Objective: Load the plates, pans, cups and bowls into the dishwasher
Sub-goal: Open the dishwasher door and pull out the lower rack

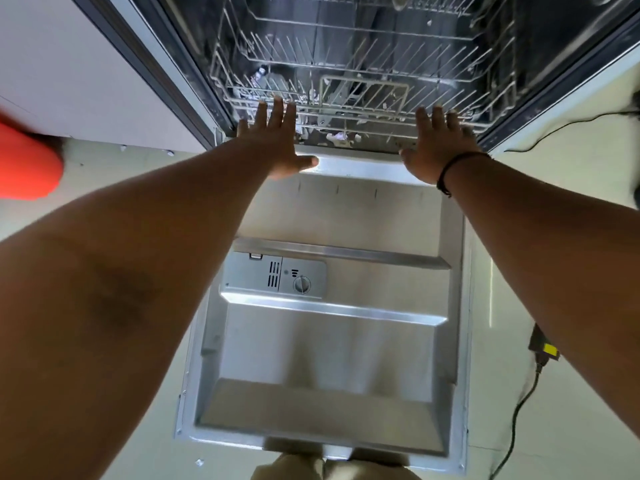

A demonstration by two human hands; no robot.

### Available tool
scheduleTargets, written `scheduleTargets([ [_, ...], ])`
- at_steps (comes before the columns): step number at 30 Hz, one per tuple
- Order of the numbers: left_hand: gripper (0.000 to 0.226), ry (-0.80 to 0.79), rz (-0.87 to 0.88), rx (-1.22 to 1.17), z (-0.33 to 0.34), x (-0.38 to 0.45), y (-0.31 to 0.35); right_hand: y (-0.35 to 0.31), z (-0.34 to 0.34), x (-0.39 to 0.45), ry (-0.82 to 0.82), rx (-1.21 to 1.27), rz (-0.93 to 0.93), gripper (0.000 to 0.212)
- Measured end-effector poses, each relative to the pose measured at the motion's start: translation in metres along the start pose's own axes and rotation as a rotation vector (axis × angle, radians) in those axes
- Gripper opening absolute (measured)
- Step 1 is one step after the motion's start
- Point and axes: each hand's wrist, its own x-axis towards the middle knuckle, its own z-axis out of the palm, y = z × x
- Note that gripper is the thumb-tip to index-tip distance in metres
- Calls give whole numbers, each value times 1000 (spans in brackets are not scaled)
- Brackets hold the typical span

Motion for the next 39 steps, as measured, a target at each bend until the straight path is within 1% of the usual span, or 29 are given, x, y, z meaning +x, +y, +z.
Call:
scheduleTargets([
  [3,105,21,32,-21,1,14,2,2,2,7,-18,44,1,70],
  [5,104,20,27,-20,0,23,2,2,2,8,4,61,-2,68],
  [7,99,19,13,-20,1,28,4,2,2,8,26,80,-1,67],
  [12,85,102,11,10,3,17,6,1,-2,3,43,131,28,60],
  [15,86,92,13,67,12,-6,9,-1,6,-12,36,119,60,53],
  [19,89,81,10,121,28,-40,17,3,27,-41,72,-2,20,52],
  [22,94,66,10,153,34,-63,18,4,35,-60,-9,-6,14,49],
  [24,94,40,7,141,46,-83,19,4,47,-83,-34,4,-18,45],
  [29,85,22,-14,34,94,-156,27,0,83,-156,4,58,-18,32],
  [32,80,-4,-16,17,120,-203,31,2,100,-201,-70,79,-33,31],
  [35,78,-100,-20,14,142,-245,31,-1,115,-245,-214,135,-50,31],
  [39,74,-215,3,-4,169,-295,25,-13,131,-294,-439,128,-73,31],
])
